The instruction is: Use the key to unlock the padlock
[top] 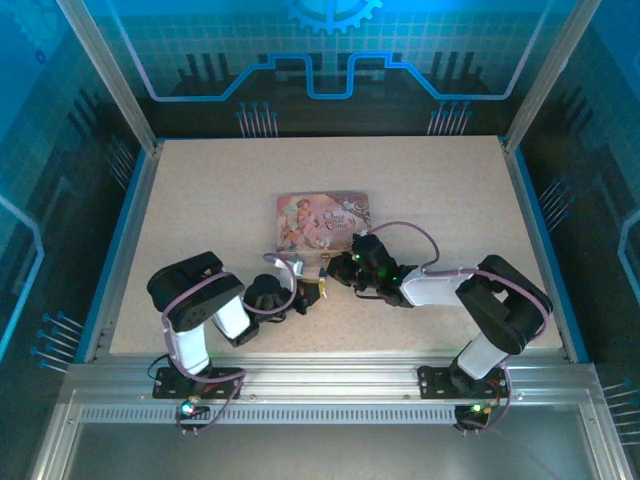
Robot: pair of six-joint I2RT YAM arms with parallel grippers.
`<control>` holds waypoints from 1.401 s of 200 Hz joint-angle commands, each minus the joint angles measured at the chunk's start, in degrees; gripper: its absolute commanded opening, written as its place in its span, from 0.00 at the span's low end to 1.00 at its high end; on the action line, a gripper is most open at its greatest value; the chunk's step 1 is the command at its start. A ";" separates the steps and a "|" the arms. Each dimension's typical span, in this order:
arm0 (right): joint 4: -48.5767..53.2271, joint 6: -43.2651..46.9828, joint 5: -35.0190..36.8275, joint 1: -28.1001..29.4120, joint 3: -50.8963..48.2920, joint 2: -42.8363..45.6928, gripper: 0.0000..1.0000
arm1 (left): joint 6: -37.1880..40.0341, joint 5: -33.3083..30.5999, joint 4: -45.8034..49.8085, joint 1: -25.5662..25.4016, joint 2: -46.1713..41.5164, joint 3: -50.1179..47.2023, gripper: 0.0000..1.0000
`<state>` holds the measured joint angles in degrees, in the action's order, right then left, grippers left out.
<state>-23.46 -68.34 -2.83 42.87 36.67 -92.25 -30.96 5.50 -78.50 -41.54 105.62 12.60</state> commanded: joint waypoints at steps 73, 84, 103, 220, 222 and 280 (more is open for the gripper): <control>5.27 0.13 -2.10 3.26 2.28 -2.49 0.21 | 0.09 1.09 -1.66 -3.12 1.39 1.57 0.00; 5.47 0.31 -1.85 3.46 2.29 -2.48 0.18 | -1.13 1.76 -1.66 -2.89 1.05 1.88 0.00; 7.02 1.19 -1.03 3.89 2.52 -1.83 0.16 | -2.25 2.35 -1.67 -2.51 -0.20 1.73 0.00; 15.38 5.58 3.82 5.31 2.87 1.77 0.04 | -3.86 4.79 -1.66 -0.96 -2.53 1.40 0.00; 15.86 5.76 4.04 5.36 2.97 1.84 0.03 | -3.85 4.79 -1.66 -0.97 -2.42 1.40 0.00; 25.62 10.47 9.66 5.55 5.08 3.98 0.00 | -2.37 3.20 -1.66 -0.83 -2.24 0.03 0.26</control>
<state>-7.75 -61.69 3.31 47.55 40.32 -89.58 -34.48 8.99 -76.90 -42.57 104.51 13.26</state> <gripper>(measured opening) 0.047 0.142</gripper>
